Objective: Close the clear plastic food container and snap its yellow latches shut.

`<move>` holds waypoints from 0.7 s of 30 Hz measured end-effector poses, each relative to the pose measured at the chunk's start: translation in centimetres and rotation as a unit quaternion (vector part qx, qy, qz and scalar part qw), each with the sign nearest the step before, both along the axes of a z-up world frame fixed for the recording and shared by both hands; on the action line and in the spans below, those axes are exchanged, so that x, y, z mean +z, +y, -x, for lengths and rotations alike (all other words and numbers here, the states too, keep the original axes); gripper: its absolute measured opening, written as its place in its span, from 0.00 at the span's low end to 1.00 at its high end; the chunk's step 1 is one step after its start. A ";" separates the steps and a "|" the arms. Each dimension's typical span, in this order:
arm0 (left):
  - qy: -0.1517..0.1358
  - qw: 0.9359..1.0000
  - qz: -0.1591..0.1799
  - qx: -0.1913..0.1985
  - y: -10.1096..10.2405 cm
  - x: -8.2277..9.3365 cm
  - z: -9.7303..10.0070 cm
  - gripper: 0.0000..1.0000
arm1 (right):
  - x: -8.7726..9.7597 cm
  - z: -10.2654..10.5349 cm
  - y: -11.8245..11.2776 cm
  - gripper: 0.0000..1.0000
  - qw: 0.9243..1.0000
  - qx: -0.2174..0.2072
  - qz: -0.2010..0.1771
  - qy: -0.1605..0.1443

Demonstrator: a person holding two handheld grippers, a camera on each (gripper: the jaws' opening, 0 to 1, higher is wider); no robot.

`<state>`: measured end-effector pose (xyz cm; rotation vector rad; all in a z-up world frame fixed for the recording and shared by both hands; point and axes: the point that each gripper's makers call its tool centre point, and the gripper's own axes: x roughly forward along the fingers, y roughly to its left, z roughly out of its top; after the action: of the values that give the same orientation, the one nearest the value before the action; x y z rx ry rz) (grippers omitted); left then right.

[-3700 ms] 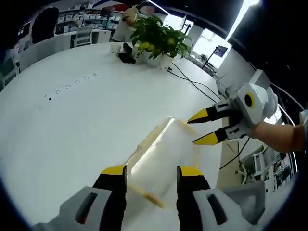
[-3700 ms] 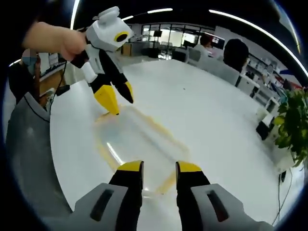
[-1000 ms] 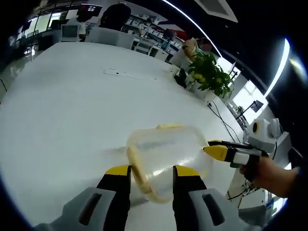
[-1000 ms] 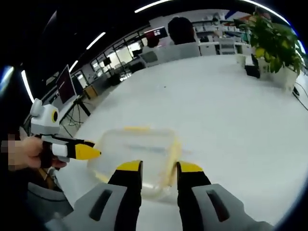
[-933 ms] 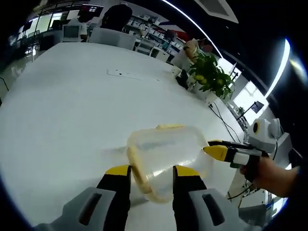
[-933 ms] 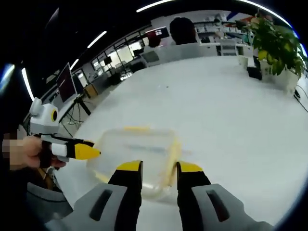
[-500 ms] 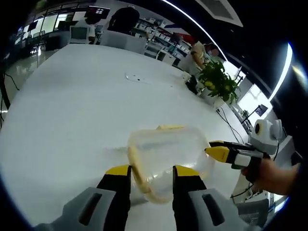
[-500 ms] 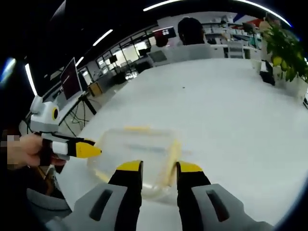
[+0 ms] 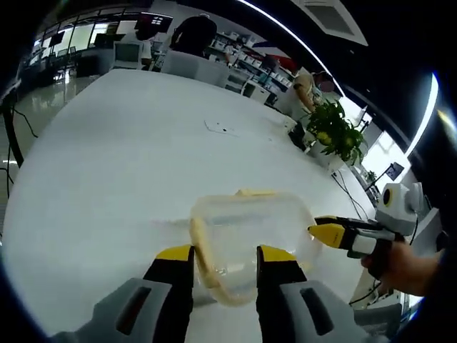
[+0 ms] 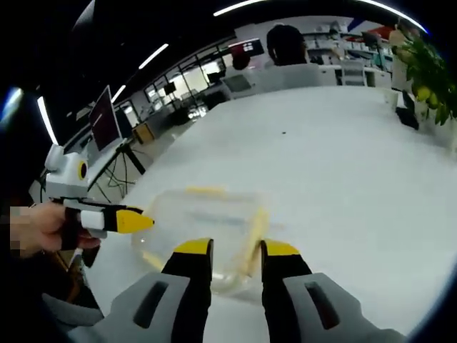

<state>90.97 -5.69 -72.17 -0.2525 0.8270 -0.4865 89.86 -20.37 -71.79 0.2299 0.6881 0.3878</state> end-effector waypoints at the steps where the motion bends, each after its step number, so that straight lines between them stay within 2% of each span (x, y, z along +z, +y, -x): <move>1: -0.001 1.000 0.000 0.002 0.1 0.0 -0.1 0.28 | 0.0 -0.1 0.1 0.23 1.000 0.002 0.000 0.000; 11: -0.005 1.000 0.001 0.011 0.3 0.1 -0.5 0.28 | 0.1 -0.6 0.4 0.23 1.000 0.014 0.007 -0.001; 13: -0.017 1.000 -0.009 0.006 0.3 0.2 -0.6 0.29 | 0.4 -0.5 0.6 0.25 1.000 0.025 0.013 -0.009; 17: -0.016 1.000 -0.018 0.010 0.3 0.2 -0.3 0.41 | 1.7 -0.6 1.1 0.33 0.998 0.046 0.020 -0.037; 21: -0.030 0.999 -0.015 0.024 0.4 1.1 0.4 0.43 | 2.5 -0.2 1.0 0.35 0.997 0.059 0.029 -0.045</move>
<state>90.55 -5.30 -71.10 -0.2288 0.7676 -0.4351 90.07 -19.33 -69.24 0.1158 0.6259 0.4873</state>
